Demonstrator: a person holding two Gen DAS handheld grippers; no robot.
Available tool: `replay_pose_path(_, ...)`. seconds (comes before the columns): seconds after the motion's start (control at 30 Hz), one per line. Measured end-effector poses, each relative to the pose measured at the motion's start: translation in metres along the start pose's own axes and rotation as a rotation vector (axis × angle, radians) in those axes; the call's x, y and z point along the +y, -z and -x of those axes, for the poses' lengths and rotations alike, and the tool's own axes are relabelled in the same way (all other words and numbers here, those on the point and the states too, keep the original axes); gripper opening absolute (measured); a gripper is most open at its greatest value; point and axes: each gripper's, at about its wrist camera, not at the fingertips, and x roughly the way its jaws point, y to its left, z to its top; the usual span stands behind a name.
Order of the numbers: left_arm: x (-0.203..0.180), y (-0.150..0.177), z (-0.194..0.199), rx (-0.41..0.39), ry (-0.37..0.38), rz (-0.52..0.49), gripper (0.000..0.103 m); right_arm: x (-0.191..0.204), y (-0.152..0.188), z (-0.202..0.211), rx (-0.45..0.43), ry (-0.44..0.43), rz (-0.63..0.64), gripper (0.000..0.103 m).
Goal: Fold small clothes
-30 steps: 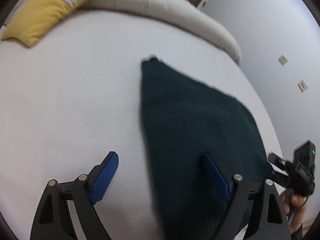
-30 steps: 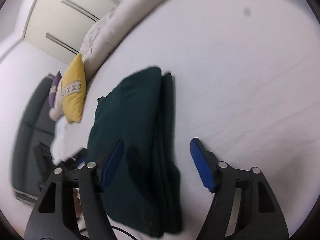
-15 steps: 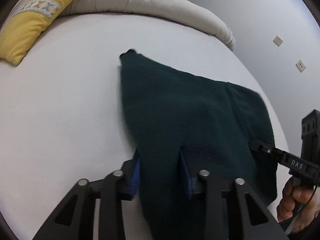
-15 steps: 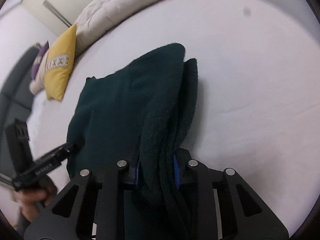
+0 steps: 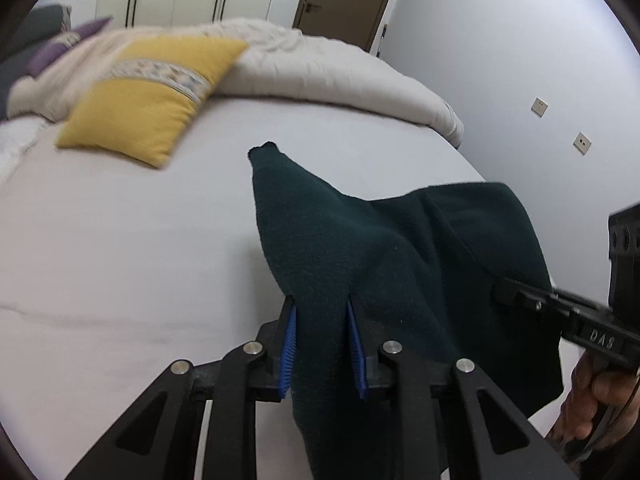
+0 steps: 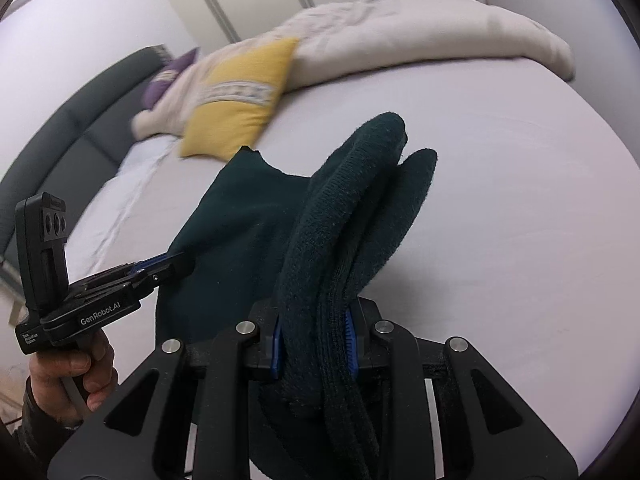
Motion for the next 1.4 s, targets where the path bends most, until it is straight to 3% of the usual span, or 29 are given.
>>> replay_pose_path(0.13, 0.028, 0.019, 0.024, 0.004, -0.062, -0.008, 0.025, 0.044, 0.011, -0.002, 0.013, -0.045, 0.035, 0.021)
replay_pose_path(0.27, 0.053, 0.041, 0.008, 0.057, -0.096, 0.021, 0.025, 0.060, 0.032, -0.036, 0.063, -0.057, 0.016, 0.021)
replay_pose_path(0.37, 0.072, 0.063, -0.037, 0.153, -0.137, 0.046, 0.021, 0.035, 0.053, -0.082, 0.130, -0.052, -0.064, 0.021)
replay_pose_path(0.43, 0.080, 0.079, -0.066, 0.191, -0.175, 0.052, 0.024, 0.005, 0.067, -0.117, 0.193, 0.003, -0.127, 0.022)
replay_pose_path(0.47, 0.080, 0.084, -0.070, 0.170, -0.179, 0.040, 0.025, -0.017, 0.079, -0.134, 0.212, -0.033, -0.201, 0.024)
replay_pose_path(0.53, 0.069, 0.085, -0.069, 0.150, -0.219, -0.006, 0.025, -0.044, 0.091, -0.141, 0.163, -0.181, -0.319, 0.022)
replay_pose_path(0.6, 0.060, 0.082, -0.074, 0.152, -0.262, -0.063, 0.025, -0.044, 0.093, -0.141, 0.149, -0.191, -0.298, 0.022)
replay_pose_path(0.67, 0.061, 0.080, -0.077, 0.151, -0.263, -0.053, 0.026, -0.034, 0.090, -0.143, 0.149, -0.158, -0.245, 0.023)
replay_pose_path(0.8, 0.056, 0.085, -0.074, 0.136, -0.281, -0.074, 0.026, -0.043, 0.095, -0.137, 0.140, -0.201, -0.282, 0.024)
replay_pose_path(0.9, 0.056, 0.091, -0.072, 0.131, -0.286, -0.075, 0.026, -0.047, 0.104, -0.116, 0.139, -0.188, -0.312, 0.033)
replay_pose_path(1.0, 0.058, 0.093, -0.070, 0.127, -0.284, -0.075, 0.026, -0.053, 0.106, -0.081, 0.132, -0.094, -0.334, 0.041)
replay_pose_path(1.07, 0.058, 0.094, -0.069, 0.120, -0.286, -0.075, 0.026, -0.042, 0.102, -0.053, 0.076, 0.010, -0.277, 0.041)
replay_pose_path(1.1, 0.058, 0.095, -0.069, 0.117, -0.287, -0.074, 0.026, -0.036, 0.100, -0.039, 0.045, 0.019, -0.262, 0.041)
replay_pose_path(1.27, 0.055, 0.098, -0.068, 0.104, -0.299, -0.070, 0.026, 0.004, 0.100, -0.007, -0.012, -0.069, -0.158, 0.041)
replay_pose_path(1.33, 0.054, 0.099, -0.067, 0.102, -0.302, -0.070, 0.026, 0.025, 0.112, -0.017, 0.011, -0.121, -0.085, 0.044)
replay_pose_path(1.4, 0.053, 0.099, -0.067, 0.100, -0.305, -0.071, 0.026, 0.032, 0.128, -0.039, 0.075, -0.106, -0.057, 0.047)
